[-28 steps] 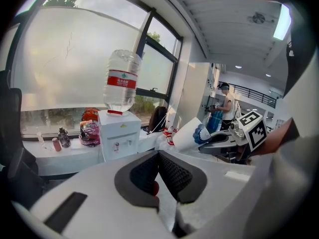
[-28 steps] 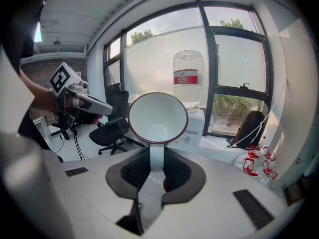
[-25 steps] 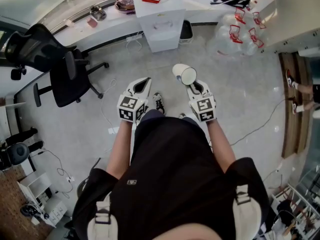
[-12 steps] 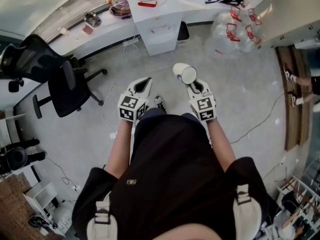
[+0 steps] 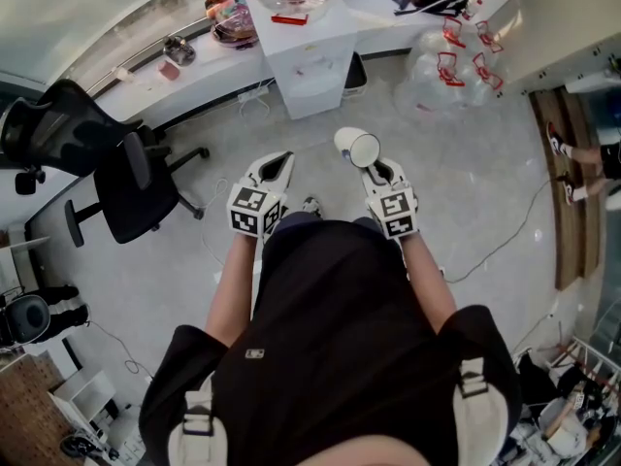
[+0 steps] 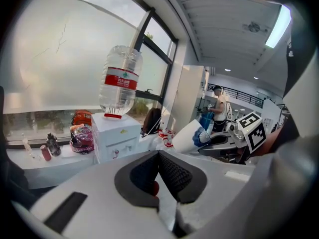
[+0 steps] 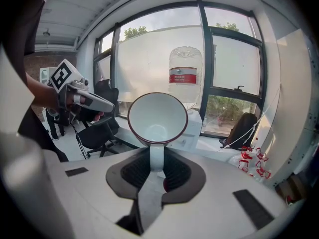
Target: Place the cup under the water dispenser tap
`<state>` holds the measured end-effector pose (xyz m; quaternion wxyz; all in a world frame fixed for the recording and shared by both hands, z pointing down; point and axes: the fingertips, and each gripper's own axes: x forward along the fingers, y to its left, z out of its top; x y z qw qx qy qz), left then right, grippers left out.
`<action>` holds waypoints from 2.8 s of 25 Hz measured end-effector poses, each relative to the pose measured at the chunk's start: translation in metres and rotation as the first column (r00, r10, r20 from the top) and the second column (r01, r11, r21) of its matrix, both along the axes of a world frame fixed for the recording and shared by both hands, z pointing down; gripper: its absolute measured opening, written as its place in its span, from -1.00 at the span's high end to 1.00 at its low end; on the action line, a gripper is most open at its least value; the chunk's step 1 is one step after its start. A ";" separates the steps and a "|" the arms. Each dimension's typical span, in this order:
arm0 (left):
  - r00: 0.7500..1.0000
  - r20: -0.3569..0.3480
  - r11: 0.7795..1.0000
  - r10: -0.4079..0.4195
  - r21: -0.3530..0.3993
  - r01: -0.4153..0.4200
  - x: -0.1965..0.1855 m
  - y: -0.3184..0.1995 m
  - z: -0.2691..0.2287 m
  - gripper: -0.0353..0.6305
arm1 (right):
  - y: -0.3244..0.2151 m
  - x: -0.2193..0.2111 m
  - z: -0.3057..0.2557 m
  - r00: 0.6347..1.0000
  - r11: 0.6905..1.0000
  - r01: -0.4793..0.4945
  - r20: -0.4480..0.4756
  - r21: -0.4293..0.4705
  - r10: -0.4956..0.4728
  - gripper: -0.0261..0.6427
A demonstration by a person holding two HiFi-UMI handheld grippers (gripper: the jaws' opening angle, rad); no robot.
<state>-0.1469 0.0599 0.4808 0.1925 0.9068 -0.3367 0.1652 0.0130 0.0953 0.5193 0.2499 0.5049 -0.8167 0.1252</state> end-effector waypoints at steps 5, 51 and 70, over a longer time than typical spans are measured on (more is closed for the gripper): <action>1.000 -0.008 1.000 0.004 -0.007 -0.004 -0.012 -0.004 0.004 0.91 | -0.005 -0.011 0.001 1.000 1.000 0.004 -0.016 -0.003 -0.004 0.77; 0.995 0.012 0.991 -0.102 -0.089 0.102 -0.015 -0.079 0.030 0.91 | -0.095 -0.007 0.039 0.996 0.990 0.088 -0.001 -0.107 -0.089 0.77; 0.995 0.092 0.990 -0.049 -0.126 0.060 0.043 -0.164 0.042 0.91 | -0.186 0.028 0.081 0.984 0.970 0.172 -0.024 -0.174 -0.178 0.77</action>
